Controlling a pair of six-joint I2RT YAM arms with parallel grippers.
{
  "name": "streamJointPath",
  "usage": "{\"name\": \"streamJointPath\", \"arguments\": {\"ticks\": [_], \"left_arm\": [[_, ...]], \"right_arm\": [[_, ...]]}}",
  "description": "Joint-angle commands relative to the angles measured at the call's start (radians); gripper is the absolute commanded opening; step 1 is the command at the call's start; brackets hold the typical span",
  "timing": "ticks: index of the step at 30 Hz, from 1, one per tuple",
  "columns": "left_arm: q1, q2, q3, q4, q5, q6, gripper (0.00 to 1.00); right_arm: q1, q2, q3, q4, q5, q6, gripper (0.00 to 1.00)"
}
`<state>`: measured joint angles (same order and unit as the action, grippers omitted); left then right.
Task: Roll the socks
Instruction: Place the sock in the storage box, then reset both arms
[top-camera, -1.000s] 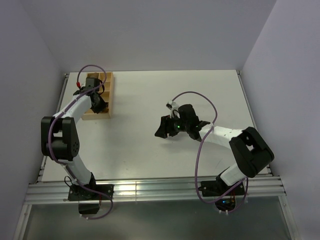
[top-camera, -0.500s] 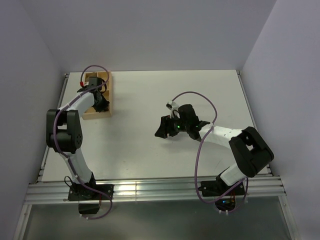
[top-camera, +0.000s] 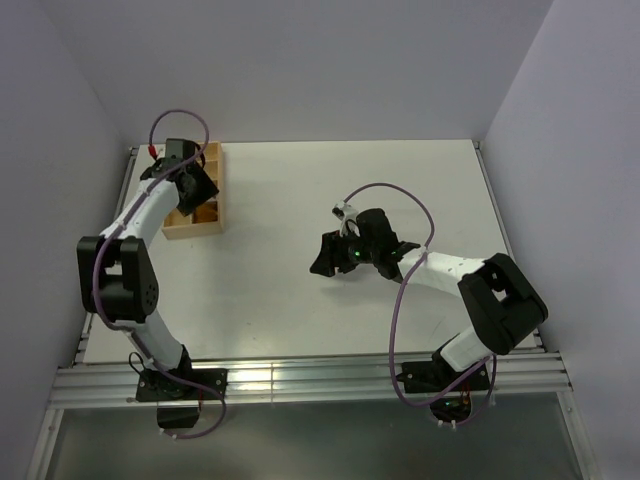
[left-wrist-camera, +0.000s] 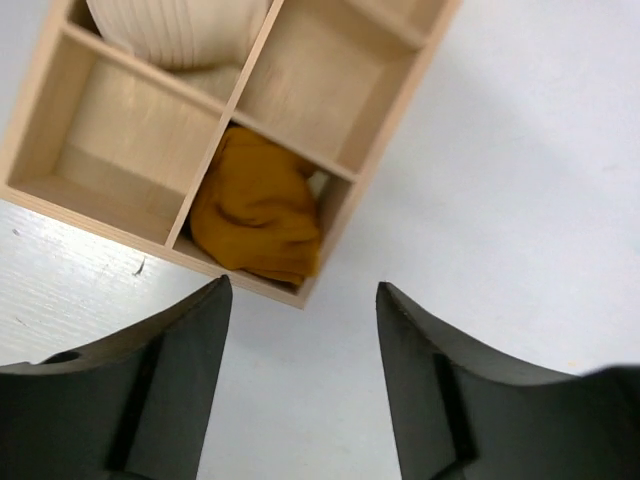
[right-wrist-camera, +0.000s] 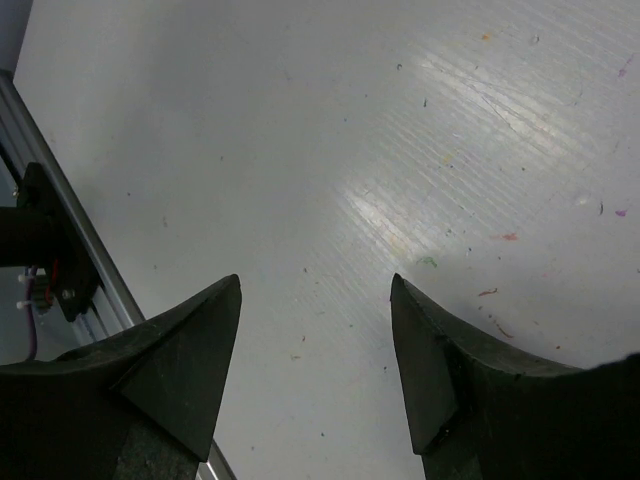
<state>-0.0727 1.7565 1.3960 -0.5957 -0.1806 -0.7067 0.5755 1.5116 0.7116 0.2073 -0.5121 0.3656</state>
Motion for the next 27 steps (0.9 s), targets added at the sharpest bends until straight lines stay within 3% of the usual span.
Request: {"name": "streamJointPath", "arguments": {"ticks": [1, 5, 10, 12, 20, 27], "left_arm": [[-0.002, -0.121, 0.087, -0.022, 0.004, 0.021, 0.67], [-0.002, -0.256, 0.097, -0.027, -0.006, 0.044, 0.8], [-0.002, -0.483, 0.012, 0.02, -0.051, 0.101, 0.87], [-0.002, -0.61, -0.012, 0.036, -0.088, 0.153, 0.99], [-0.004, -1.032, -0.092, 0.037, -0.243, 0.311, 1.0], [-0.093, -1.226, -0.08, -0.019, -0.387, 0.36, 1.0]], "right_arm": [[-0.008, -0.043, 0.009, -0.005, 0.027, -0.033, 0.69], [-0.008, -0.122, 0.04, -0.115, 0.128, -0.053, 0.7], [-0.008, -0.321, 0.15, -0.324, 0.302, -0.119, 0.72], [-0.008, -0.426, 0.205, -0.428, 0.415, -0.132, 0.73], [-0.008, -0.778, 0.365, -0.713, 0.871, -0.128, 0.8], [-0.008, -1.049, 0.413, -0.79, 1.156, -0.16, 0.89]]}}
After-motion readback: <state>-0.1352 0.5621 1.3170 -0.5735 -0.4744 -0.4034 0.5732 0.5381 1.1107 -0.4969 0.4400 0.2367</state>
